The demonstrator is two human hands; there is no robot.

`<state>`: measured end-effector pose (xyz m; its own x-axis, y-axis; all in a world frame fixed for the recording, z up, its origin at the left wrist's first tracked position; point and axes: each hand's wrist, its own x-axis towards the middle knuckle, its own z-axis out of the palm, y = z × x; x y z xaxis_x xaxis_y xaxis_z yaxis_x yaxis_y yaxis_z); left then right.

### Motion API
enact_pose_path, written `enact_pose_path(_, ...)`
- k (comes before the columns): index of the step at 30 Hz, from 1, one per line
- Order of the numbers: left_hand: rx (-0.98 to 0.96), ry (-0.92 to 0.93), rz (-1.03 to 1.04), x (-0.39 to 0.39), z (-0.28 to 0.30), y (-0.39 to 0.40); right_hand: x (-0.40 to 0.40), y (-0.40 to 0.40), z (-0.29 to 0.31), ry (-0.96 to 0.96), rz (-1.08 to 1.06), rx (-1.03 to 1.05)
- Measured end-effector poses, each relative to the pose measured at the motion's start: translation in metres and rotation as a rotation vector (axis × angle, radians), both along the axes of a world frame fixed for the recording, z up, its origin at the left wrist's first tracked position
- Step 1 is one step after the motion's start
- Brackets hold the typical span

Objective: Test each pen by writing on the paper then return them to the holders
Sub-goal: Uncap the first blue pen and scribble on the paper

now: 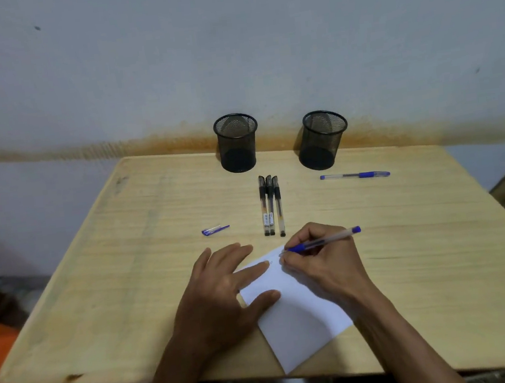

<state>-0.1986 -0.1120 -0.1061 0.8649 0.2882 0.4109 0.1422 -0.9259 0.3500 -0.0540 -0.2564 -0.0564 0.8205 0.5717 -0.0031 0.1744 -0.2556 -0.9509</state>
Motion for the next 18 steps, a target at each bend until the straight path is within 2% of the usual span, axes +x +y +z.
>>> enact_pose_path(2, 0.01, -0.003, -0.005, 0.002, 0.0, 0.0, 0.001, 0.002, -0.005, -0.006, -0.021, -0.006)
enact_pose_path(8, -0.031, 0.138, 0.02, 0.004, 0.007, 0.002, 0.002, 0.004, -0.01, -0.127, -0.02, -0.081)
enact_pose_path(18, -0.089, 0.135, 0.009, 0.002, 0.009, 0.001, 0.007, 0.006, -0.017, -0.257, -0.008, -0.11)
